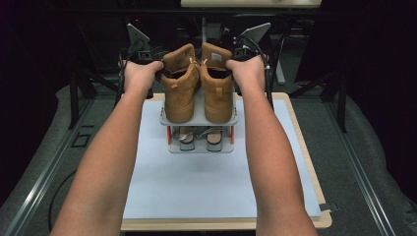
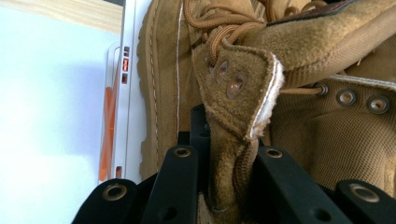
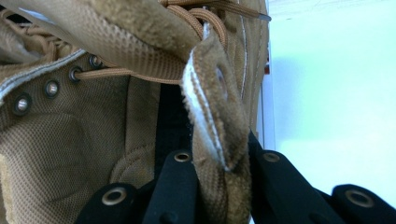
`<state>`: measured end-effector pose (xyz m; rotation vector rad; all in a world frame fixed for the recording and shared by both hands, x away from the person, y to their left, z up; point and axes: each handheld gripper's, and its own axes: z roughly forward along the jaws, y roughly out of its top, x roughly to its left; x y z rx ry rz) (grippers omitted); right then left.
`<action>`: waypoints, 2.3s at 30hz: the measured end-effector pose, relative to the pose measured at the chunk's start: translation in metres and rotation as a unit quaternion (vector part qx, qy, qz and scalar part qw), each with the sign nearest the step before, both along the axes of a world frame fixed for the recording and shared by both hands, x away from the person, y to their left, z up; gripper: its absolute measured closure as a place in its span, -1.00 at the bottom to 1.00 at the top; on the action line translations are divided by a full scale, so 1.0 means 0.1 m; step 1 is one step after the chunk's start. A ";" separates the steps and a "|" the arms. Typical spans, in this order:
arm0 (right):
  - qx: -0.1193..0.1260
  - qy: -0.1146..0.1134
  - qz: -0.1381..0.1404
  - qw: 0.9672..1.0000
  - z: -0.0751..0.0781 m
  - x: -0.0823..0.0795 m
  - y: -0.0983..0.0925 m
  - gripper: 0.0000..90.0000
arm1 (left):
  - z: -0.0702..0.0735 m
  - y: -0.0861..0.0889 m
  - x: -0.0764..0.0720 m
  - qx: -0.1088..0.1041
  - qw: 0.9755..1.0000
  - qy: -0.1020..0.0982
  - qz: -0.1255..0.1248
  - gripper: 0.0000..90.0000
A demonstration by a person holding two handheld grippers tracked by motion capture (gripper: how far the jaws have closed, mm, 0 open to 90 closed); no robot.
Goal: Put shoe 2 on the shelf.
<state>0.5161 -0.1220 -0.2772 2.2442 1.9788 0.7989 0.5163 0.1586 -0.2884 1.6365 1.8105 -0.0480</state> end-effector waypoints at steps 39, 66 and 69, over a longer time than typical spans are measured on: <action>-0.028 -0.028 0.022 0.999 -0.01 -0.07 0.05 0.52 | 0.00 -0.04 -0.01 0.025 0.999 -0.012 -0.031 0.42; -0.018 -0.065 0.022 0.997 0.32 -0.25 -0.06 0.42 | 0.28 0.01 -0.14 0.058 0.996 -0.050 -0.045 0.30; -0.015 -0.070 0.020 0.997 0.36 -0.28 -0.07 0.42 | 0.29 0.03 -0.16 0.059 0.996 -0.052 -0.045 0.30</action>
